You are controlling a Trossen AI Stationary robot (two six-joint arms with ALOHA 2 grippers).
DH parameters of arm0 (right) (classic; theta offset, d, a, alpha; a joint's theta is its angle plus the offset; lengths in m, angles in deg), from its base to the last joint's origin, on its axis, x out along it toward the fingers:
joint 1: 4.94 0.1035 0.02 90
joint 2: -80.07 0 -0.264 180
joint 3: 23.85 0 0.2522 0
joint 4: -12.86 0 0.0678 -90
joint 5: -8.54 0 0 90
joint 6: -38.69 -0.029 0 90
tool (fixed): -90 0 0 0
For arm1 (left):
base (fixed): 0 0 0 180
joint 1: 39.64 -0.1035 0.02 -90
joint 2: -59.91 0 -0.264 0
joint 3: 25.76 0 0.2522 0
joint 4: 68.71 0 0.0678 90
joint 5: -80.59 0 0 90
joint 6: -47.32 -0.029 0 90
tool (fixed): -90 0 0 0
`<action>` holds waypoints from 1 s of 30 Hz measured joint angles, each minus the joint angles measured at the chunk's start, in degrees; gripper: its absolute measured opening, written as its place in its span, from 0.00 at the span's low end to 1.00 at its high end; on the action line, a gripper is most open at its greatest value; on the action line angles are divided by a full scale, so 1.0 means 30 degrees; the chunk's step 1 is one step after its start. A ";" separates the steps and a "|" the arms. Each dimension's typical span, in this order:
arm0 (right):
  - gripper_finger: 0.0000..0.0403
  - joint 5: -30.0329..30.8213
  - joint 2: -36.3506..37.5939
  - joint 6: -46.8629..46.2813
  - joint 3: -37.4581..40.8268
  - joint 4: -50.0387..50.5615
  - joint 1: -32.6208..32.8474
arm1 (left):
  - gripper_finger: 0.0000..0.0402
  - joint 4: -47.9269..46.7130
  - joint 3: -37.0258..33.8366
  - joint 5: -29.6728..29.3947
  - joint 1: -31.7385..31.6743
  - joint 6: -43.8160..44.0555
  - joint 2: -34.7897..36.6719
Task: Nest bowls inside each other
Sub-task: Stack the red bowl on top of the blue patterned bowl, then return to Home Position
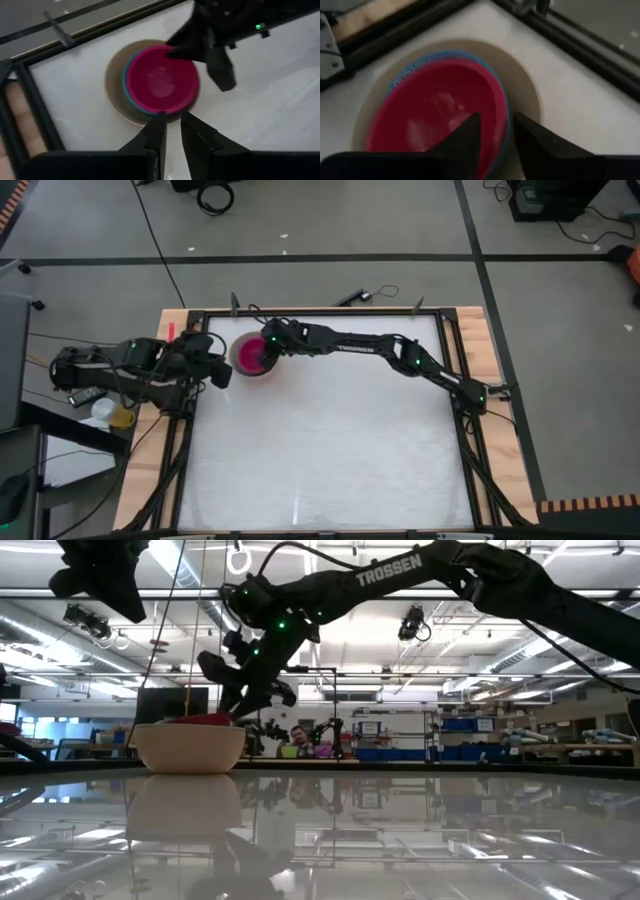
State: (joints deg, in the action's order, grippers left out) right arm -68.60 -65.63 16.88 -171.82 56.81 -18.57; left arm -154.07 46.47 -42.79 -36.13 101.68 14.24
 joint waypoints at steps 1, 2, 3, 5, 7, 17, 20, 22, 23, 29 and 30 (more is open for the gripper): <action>0.33 -0.0197 0.0087 -0.0194 0.0000 0.0421 -0.0060 | 0.15 -0.0129 0.0000 0.0001 -0.0158 -0.0004 0.0000; 0.36 -0.0306 0.0180 -0.0409 0.0003 0.0980 -0.0109 | 0.15 -0.0298 0.0000 0.0005 -0.0296 -0.0004 0.0000; 0.39 -0.0312 0.0343 -0.0644 0.0020 0.1527 -0.0135 | 0.15 -0.0422 0.0000 0.0005 -0.0391 -0.0004 0.0002; 0.44 -0.0256 0.0944 -0.0815 0.0036 0.2512 -0.0177 | 0.15 -0.0400 0.0000 0.0005 -0.0410 -0.0032 0.0051; 0.48 -0.0260 0.1857 -0.0331 0.0036 0.3165 -0.0181 | 0.15 0.0150 0.0000 -0.0001 -0.0302 -0.0800 0.0158; 0.48 -0.2121 0.7912 0.2884 0.3510 0.3746 -0.0088 | 0.15 0.8151 -0.1333 0.0002 0.0813 -0.5694 0.0434; 0.47 -0.2763 1.0952 0.2883 0.7602 0.2076 0.0106 | 0.13 1.4302 -0.3780 0.0071 0.1491 -0.7187 0.0976; 0.46 -0.3137 1.3334 0.2569 1.1290 -0.0032 0.0309 | 0.11 1.8336 -0.5781 0.0524 0.1882 -0.7992 0.1353; 0.46 -0.3638 1.4614 0.2373 1.3318 -0.1358 0.0398 | 0.10 2.0293 -0.6833 0.0797 0.2034 -0.8266 0.1425; 0.40 -0.8845 2.1477 0.2590 2.3378 -0.9293 0.1321 | 0.03 2.7895 -1.1420 0.4116 0.2577 -1.0306 0.0707; 0.39 -0.9495 2.2253 0.2795 2.4553 -1.0008 0.1531 | 0.03 2.8662 -1.1961 0.4906 0.2577 -1.0376 0.0484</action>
State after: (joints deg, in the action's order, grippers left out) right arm -97.08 1.13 25.26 -98.16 26.78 -13.98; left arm -68.08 10.59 -28.07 -28.40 70.55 15.69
